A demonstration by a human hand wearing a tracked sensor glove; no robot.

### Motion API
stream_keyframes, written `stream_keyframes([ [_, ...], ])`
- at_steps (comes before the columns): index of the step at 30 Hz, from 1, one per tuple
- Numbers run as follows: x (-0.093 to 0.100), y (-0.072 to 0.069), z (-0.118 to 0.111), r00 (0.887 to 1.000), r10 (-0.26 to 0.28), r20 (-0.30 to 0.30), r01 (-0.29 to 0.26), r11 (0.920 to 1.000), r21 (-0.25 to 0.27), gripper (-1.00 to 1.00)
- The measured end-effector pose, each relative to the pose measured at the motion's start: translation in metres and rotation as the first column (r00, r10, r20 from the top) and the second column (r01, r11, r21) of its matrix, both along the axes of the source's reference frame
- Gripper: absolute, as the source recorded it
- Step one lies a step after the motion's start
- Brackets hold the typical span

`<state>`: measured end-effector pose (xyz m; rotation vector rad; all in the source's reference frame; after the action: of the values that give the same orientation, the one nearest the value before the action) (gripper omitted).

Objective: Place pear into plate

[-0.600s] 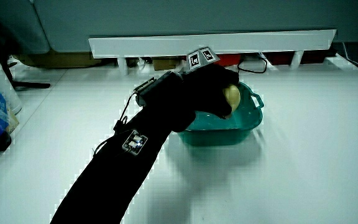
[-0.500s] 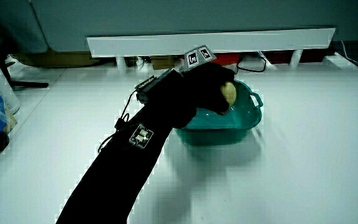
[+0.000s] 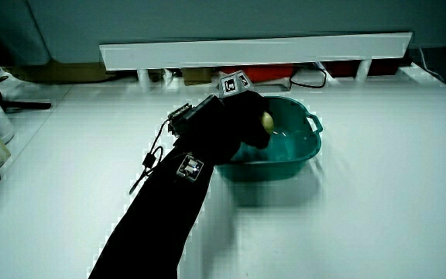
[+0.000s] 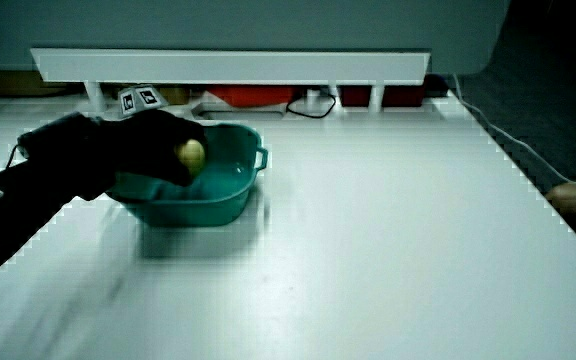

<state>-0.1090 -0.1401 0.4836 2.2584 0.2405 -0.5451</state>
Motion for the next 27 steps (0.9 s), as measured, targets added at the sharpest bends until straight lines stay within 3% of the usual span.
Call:
stream_keyframes([
  [2,0.003,0.001,0.005,1.000,-0.006,0.008,0.006,0.9998,-0.021,0.00],
  [5,0.007,0.003,0.008,0.999,0.015,0.033,-0.015,0.9998,-0.013,0.00],
  [11,-0.003,0.006,0.024,0.998,-0.005,0.069,0.009,0.9986,-0.052,0.00],
  [13,-0.009,0.006,0.034,0.999,0.003,0.032,-0.001,0.9985,-0.055,0.00],
  [16,-0.013,0.010,0.029,0.998,-0.048,0.026,0.050,0.9967,-0.064,0.00],
  [22,-0.010,0.010,0.033,0.999,-0.027,0.021,0.028,0.9972,-0.069,0.00],
  [27,-0.013,0.010,0.034,0.999,-0.046,0.014,0.047,0.9949,-0.089,0.00],
])
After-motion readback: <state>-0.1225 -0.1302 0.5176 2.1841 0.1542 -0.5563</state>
